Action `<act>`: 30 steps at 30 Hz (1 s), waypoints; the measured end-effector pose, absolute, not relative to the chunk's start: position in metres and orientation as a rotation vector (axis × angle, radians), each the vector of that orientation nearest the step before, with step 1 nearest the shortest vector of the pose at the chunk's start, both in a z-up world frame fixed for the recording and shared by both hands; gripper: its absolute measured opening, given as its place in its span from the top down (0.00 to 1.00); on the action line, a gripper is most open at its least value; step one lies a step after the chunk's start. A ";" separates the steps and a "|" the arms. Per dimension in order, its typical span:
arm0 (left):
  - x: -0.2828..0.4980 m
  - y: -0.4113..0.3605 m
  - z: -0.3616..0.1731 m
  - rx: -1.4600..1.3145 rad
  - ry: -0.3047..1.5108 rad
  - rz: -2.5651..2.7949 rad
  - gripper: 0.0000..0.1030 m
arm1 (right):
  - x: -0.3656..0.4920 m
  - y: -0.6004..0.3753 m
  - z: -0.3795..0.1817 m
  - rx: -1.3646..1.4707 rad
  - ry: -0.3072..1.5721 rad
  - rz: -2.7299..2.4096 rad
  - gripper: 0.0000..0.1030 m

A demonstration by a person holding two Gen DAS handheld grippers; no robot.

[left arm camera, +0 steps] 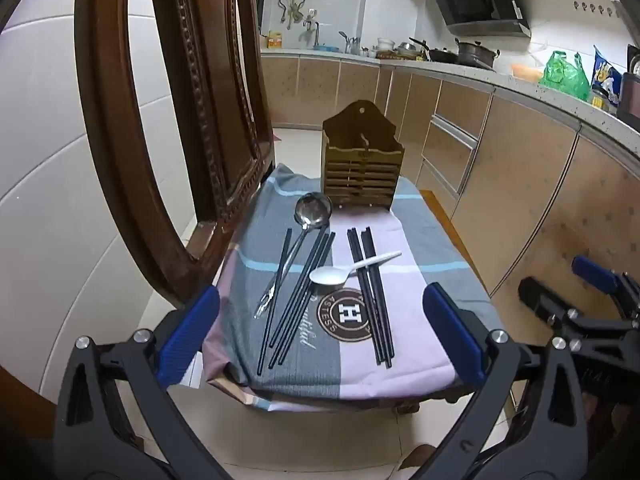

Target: Organize utensils

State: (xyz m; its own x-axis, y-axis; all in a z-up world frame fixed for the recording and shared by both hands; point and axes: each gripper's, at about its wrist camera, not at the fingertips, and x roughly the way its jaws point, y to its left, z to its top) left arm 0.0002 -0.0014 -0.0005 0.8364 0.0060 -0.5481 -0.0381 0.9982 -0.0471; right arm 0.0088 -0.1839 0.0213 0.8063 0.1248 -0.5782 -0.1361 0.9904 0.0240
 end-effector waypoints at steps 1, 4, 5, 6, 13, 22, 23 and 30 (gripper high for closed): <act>-0.001 -0.003 0.000 -0.051 0.582 0.033 0.03 | 0.008 -0.185 0.021 -0.017 0.615 0.138 0.03; -0.002 -0.008 0.000 -0.035 0.582 0.046 0.03 | 0.007 -0.183 0.020 -0.026 0.626 0.127 0.03; -0.003 -0.004 -0.002 -0.055 0.575 0.044 0.03 | 0.010 -0.182 0.021 -0.029 0.641 0.125 0.03; -0.001 -0.003 -0.002 -0.071 0.579 0.046 0.03 | 0.014 -0.182 0.018 -0.024 0.652 0.126 0.03; 0.012 0.013 -0.016 -0.117 0.606 0.024 0.03 | 0.015 -0.182 0.017 -0.011 0.629 0.090 0.03; 0.015 0.008 -0.022 -0.091 0.605 0.021 0.03 | 0.019 -0.180 0.014 -0.003 0.614 0.104 0.03; 0.015 0.009 -0.020 -0.091 0.605 0.021 0.03 | 0.020 -0.180 0.013 0.003 0.615 0.107 0.03; 0.015 0.010 -0.020 -0.087 0.603 0.020 0.03 | 0.021 -0.179 0.011 0.001 0.625 0.112 0.03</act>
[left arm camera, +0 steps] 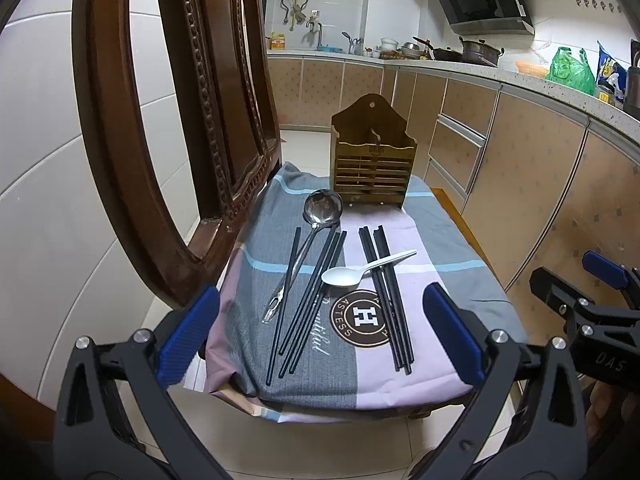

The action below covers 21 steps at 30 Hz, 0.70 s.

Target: Organize utensils

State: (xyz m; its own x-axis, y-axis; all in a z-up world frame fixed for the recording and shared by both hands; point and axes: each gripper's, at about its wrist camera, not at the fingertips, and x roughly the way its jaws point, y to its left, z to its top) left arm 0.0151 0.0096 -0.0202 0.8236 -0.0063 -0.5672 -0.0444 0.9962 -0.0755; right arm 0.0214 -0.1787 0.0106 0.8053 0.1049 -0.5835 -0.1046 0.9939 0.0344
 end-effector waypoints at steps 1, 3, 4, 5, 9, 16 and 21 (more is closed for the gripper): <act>0.015 0.010 -0.021 -0.085 0.604 0.020 0.03 | 0.021 -0.178 0.011 -0.002 0.622 0.112 0.03; 0.015 0.008 -0.021 -0.078 0.604 0.022 0.03 | 0.021 -0.179 0.010 -0.003 0.624 0.113 0.03; 0.015 0.008 -0.022 -0.076 0.605 0.022 0.03 | 0.022 -0.178 0.009 -0.002 0.627 0.115 0.03; 0.015 0.008 -0.022 -0.074 0.608 0.022 0.03 | 0.022 -0.178 0.008 -0.002 0.629 0.115 0.03; 0.015 0.008 -0.022 -0.071 0.609 0.024 0.03 | 0.022 -0.177 0.007 -0.005 0.628 0.119 0.03; 0.015 0.008 -0.024 -0.066 0.611 0.028 0.03 | 0.020 -0.178 0.008 -0.013 0.621 0.124 0.03; 0.016 0.010 -0.026 -0.071 0.619 0.030 0.03 | 0.020 -0.177 0.009 -0.016 0.614 0.120 0.03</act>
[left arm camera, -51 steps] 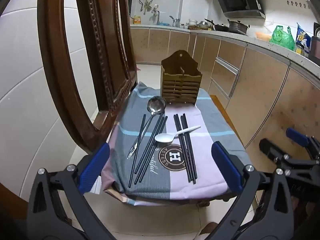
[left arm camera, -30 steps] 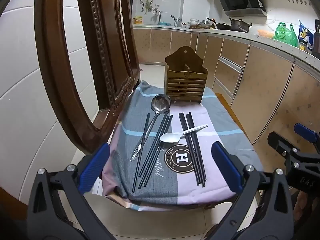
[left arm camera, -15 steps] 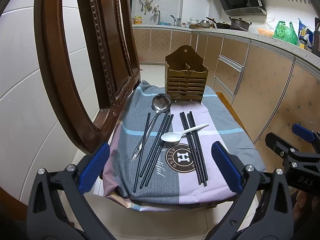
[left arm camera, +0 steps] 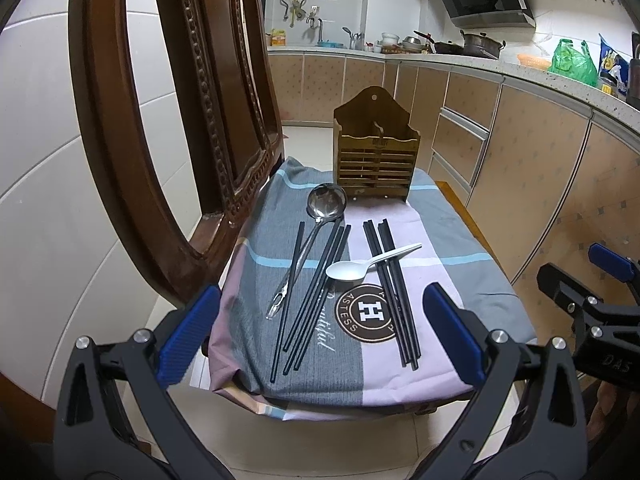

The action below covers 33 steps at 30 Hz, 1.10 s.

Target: Organize utensils

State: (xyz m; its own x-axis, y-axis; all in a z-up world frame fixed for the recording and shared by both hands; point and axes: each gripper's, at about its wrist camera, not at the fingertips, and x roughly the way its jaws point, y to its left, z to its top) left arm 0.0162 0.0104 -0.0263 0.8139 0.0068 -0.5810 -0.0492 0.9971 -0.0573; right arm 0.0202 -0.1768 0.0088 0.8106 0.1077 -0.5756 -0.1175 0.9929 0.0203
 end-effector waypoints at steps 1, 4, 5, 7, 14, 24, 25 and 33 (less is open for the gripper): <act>0.016 0.010 -0.026 -0.070 0.620 0.031 0.03 | 0.020 -0.177 0.009 -0.016 0.609 0.120 0.03; 0.017 0.010 -0.026 -0.069 0.620 0.034 0.03 | 0.019 -0.177 0.009 -0.015 0.613 0.123 0.03; 0.017 0.010 -0.027 -0.068 0.621 0.034 0.03 | 0.019 -0.177 0.009 -0.016 0.613 0.124 0.03; 0.017 0.010 -0.027 -0.070 0.621 0.035 0.03 | 0.018 -0.176 0.009 -0.022 0.612 0.126 0.03; 0.017 0.010 -0.028 -0.067 0.622 0.035 0.03 | 0.019 -0.177 0.010 -0.018 0.609 0.128 0.03; 0.016 0.010 -0.029 -0.065 0.622 0.036 0.03 | 0.019 -0.178 0.009 -0.019 0.612 0.129 0.03; 0.017 0.011 -0.029 -0.066 0.623 0.036 0.03 | 0.019 -0.178 0.009 -0.018 0.613 0.129 0.03; 0.017 0.011 -0.030 -0.067 0.625 0.036 0.03 | 0.019 -0.177 0.007 -0.022 0.615 0.135 0.03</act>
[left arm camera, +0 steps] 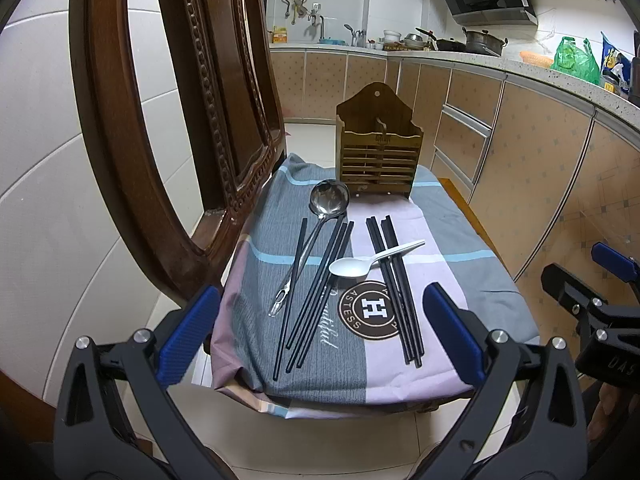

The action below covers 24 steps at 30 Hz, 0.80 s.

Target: Organize utensils

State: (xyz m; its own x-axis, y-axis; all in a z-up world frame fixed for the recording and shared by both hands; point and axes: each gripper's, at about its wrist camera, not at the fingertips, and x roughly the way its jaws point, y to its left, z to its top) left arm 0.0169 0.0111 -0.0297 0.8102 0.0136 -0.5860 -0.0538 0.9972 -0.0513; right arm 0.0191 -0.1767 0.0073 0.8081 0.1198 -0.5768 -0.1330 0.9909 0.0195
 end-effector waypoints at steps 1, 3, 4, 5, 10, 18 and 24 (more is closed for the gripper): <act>0.017 0.011 -0.029 -0.066 0.625 0.036 0.03 | 0.019 -0.177 0.007 -0.022 0.617 0.136 0.03; 0.018 0.012 -0.031 -0.070 0.627 0.037 0.03 | 0.020 -0.177 0.007 -0.018 0.618 0.138 0.03; 0.017 0.012 -0.031 -0.070 0.629 0.037 0.03 | 0.020 -0.177 0.006 -0.018 0.619 0.138 0.03; 0.017 0.011 -0.031 -0.070 0.630 0.037 0.03 | 0.020 -0.177 0.006 -0.018 0.618 0.138 0.03; 0.018 0.011 -0.032 -0.066 0.634 0.038 0.03 | 0.020 -0.176 0.006 -0.018 0.621 0.139 0.03; 0.019 0.011 -0.031 -0.068 0.638 0.042 0.03 | 0.022 -0.177 0.004 0.000 0.644 0.153 0.03; 0.018 0.012 -0.031 -0.078 0.636 0.033 0.03 | 0.025 -0.181 0.004 0.030 0.668 0.164 0.03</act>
